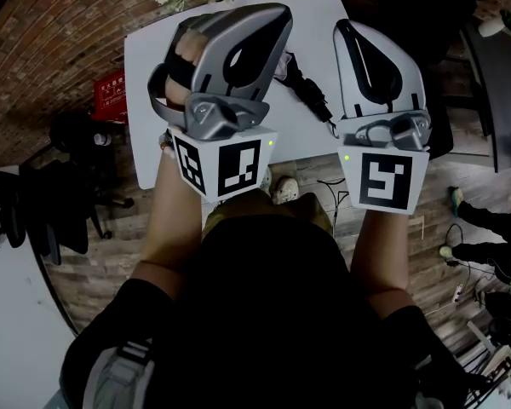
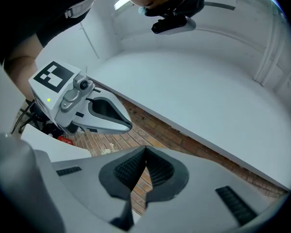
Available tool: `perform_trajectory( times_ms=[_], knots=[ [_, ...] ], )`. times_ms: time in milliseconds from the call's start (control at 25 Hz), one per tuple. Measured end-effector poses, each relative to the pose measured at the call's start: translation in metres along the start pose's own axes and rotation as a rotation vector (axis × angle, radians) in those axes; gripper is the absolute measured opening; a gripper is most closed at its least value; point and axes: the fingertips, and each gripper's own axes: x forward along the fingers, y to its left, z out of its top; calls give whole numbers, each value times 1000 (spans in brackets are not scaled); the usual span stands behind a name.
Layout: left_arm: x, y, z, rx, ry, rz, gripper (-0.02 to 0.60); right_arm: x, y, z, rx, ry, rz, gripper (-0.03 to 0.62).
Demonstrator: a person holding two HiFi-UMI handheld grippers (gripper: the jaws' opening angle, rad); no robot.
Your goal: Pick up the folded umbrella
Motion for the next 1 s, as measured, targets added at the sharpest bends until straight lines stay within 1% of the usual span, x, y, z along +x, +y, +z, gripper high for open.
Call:
perform_trajectory(
  times_ms=[160,400,600,840,1000],
  knots=[
    [4,0,-12,-6,-24,-26,12,10,1,-2,-18,36,-22,28],
    [7,-3,-20,-34,-78,-52,14,15,5,-5,-33,83,-58,28],
    [12,-6,-22,-42,-88,-53,14,13,0,-7,-40,95,-80,28],
    [22,-4,-14,-56,-108,-33,12,20,-6,-14,-23,91,-55,28],
    [30,-8,-15,-48,-86,-29,14,22,-7,-23,4,82,-22,28]
  ],
)
